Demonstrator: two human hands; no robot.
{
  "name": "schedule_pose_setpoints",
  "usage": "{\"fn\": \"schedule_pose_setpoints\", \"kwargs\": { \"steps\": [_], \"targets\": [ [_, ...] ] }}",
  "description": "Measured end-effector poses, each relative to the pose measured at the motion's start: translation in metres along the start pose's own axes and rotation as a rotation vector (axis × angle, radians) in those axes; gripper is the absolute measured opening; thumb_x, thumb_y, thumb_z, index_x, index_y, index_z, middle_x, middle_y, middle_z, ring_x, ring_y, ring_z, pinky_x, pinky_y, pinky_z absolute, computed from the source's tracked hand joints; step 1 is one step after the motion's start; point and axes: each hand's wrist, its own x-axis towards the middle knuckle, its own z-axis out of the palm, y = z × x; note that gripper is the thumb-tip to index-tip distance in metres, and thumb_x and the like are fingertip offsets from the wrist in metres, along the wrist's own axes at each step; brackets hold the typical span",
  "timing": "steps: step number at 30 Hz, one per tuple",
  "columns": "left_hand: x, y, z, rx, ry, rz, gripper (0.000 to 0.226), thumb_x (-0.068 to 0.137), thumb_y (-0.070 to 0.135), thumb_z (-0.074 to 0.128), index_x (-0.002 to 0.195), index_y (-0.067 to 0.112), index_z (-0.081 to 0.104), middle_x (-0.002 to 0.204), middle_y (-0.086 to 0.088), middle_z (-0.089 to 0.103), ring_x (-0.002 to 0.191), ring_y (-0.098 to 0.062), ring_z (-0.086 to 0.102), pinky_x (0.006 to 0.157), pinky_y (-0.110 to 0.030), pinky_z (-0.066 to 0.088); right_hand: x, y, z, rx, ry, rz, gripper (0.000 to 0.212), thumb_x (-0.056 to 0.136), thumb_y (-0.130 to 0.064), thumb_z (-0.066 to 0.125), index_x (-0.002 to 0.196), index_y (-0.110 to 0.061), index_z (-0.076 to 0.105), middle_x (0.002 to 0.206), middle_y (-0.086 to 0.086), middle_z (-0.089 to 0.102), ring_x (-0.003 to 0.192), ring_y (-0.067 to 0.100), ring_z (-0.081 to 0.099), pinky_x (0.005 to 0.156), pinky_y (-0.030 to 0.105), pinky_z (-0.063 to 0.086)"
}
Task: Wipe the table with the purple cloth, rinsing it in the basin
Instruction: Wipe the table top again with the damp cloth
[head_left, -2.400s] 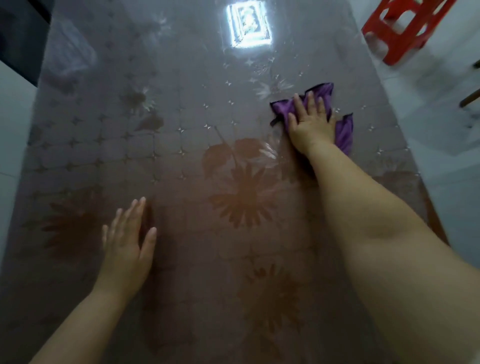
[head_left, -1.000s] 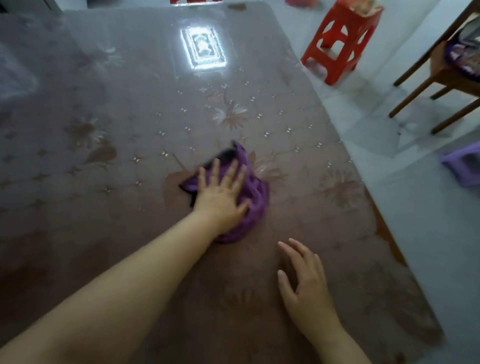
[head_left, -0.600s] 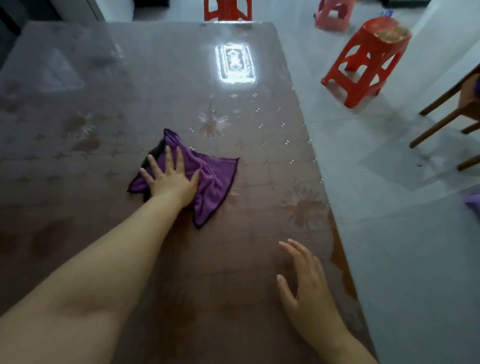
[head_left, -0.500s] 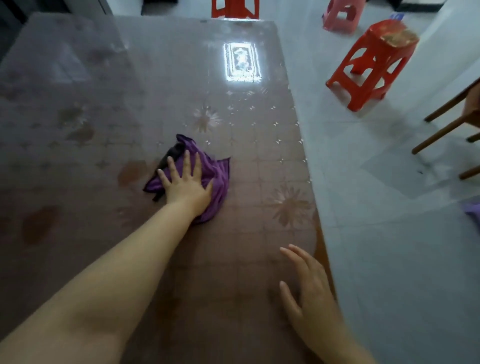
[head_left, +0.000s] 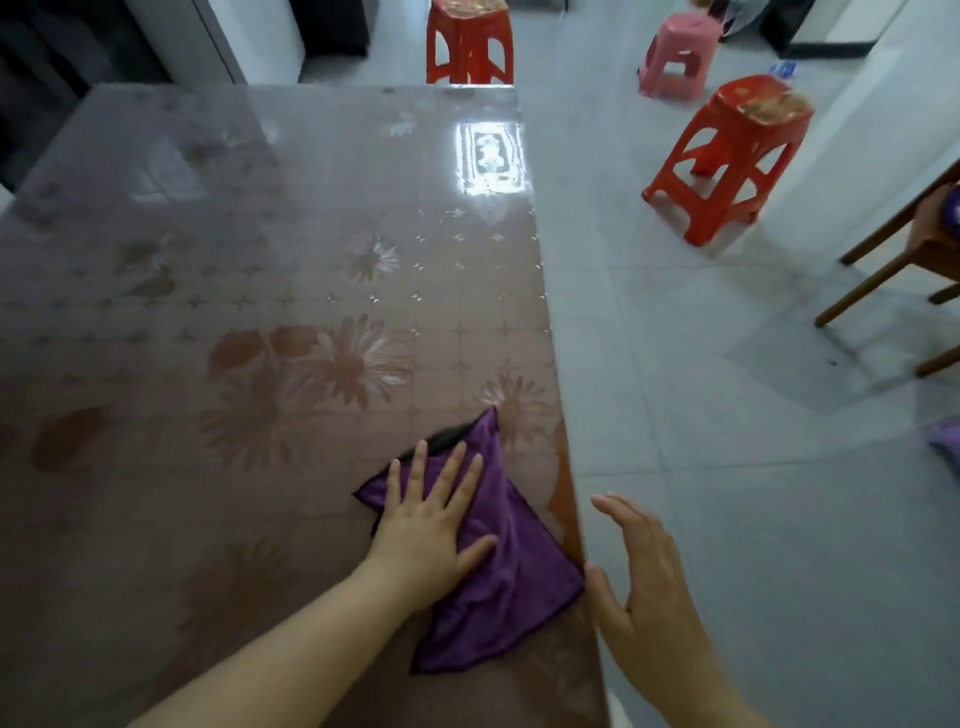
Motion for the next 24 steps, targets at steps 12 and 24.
{"fn": "schedule_pose_setpoints", "kwargs": {
  "steps": [12,24],
  "targets": [
    [0.031,0.109,0.006,-0.044,0.043,-0.166,0.076,0.084,0.066,0.008,0.144,0.019,0.009,0.149,-0.009,0.029,0.136,-0.041,0.013,0.105,-0.053,0.010,-0.012,0.102,-0.085,0.036,-0.102,-0.054,0.065,0.073,-0.032,0.046,0.129,-0.057,0.026,0.122,-0.004,0.053,0.117,-0.007,0.039,0.100,0.001,0.020],
    [0.054,0.136,-0.001,-0.235,0.024,-0.601,0.087,0.061,0.071,-0.014,0.131,0.020,-0.032,0.148,-0.002,-0.028,0.137,-0.035,-0.022,0.109,-0.054,-0.012,0.049,0.154,-0.135,0.099,-0.226,-0.174,0.059,0.072,-0.038,0.044,0.120,-0.067,0.025,0.118,-0.022,0.045,0.106,-0.003,0.046,0.092,0.031,0.040]
  ]
}}
